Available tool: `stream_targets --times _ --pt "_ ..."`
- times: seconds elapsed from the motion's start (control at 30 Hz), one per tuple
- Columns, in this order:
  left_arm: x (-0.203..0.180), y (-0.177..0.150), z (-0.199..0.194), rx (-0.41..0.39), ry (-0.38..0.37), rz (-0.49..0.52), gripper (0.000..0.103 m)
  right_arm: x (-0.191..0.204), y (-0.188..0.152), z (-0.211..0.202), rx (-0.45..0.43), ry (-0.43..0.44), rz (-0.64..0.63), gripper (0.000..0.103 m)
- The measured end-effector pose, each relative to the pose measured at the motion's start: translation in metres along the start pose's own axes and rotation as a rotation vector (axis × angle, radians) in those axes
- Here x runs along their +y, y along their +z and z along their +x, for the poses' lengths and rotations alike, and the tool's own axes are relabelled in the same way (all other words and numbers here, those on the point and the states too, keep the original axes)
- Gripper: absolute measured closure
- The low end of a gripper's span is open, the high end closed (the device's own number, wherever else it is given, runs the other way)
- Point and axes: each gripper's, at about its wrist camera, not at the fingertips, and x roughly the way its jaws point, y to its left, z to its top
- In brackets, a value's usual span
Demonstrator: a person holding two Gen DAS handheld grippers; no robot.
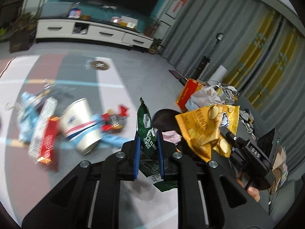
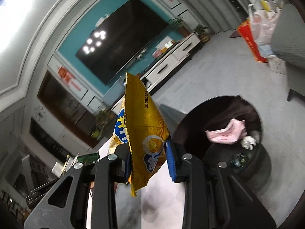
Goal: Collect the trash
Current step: 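Carry both snack bags over the black bin and open both tools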
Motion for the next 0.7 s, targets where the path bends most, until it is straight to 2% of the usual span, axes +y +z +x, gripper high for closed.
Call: stream_targets --times 0.07,0.2,0.33,0.47,0.63,0.67,0.7 --pt "-0.018 0.007 0.016 -0.005 -0.007 0.030 0.086 -0.009 0.003 -0.002 -0.015 -0.015 0.023 0.072" --pt "-0.050 0.015 0.051 -0.005 -0.018 0.074 0.086 -0.024 0.009 -0.005 -0.049 -0.137 0.019 0.072" --pt "-0.075 0.021 0.089 0.008 0.001 0.124 0.085 -0.034 0.011 -0.002 -0.063 -0.230 0.009 0.072" --pt "-0.087 0.016 0.119 0.028 0.044 0.186 0.085 -0.044 0.013 0.006 -0.061 -0.319 0.009 0.072" --pt "-0.094 0.007 0.149 0.075 0.074 0.229 0.082 -0.054 0.012 0.019 -0.019 -0.374 0.013 0.070" --pt "-0.094 0.005 0.151 0.080 0.075 0.232 0.081 -0.056 0.011 0.022 -0.009 -0.384 0.015 0.066" --pt "-0.093 0.004 0.155 0.089 0.074 0.240 0.074 -0.059 0.014 0.025 -0.001 -0.394 0.018 0.063"
